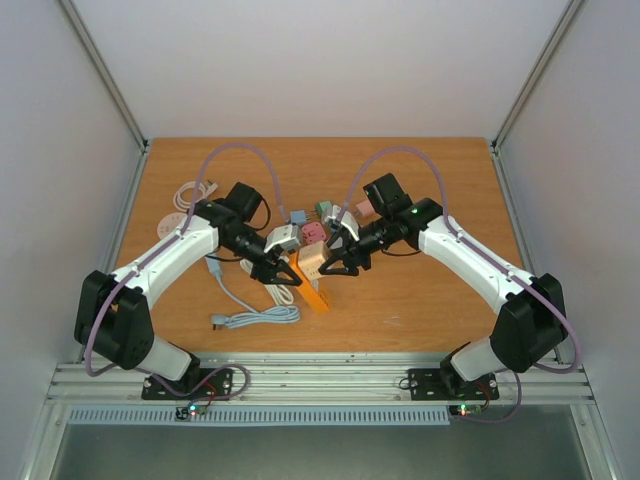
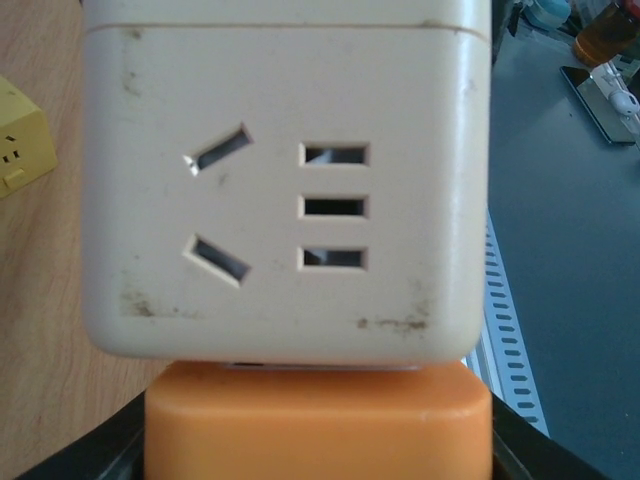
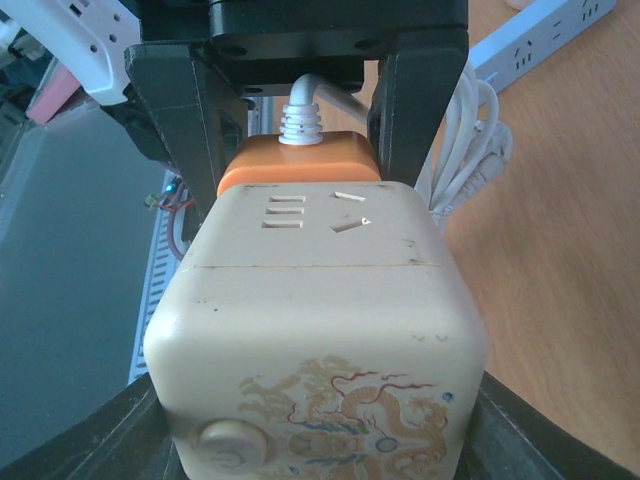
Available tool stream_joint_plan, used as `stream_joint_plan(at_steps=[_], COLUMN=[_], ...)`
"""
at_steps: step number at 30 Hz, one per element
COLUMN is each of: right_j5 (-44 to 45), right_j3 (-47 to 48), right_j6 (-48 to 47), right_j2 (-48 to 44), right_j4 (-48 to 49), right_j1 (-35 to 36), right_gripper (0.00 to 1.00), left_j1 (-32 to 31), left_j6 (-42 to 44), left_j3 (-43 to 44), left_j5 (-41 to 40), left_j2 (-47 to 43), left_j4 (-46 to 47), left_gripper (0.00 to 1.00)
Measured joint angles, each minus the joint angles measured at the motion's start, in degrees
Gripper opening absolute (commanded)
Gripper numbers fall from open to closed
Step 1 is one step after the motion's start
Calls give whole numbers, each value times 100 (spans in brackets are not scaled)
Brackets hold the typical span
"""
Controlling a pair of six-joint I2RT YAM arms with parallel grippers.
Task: Pull the plug off the socket
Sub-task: Remove the plug from the socket.
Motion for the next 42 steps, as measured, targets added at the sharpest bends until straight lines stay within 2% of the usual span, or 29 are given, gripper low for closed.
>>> stream_joint_plan(at_steps=[15, 42], right_j5=[11, -149], right_j3=[0, 0], right_j6=[44, 24], right_j2=[0, 2], right_j4=[269, -20], right_j1=[-20, -46], right_gripper=[1, 1], left_j1=[208, 37], left_j6=[-146, 66], left_j3=[0, 46], left_j5=[208, 133], left_j2=[-7, 24], left_j4=[90, -151], left_gripper=[0, 0])
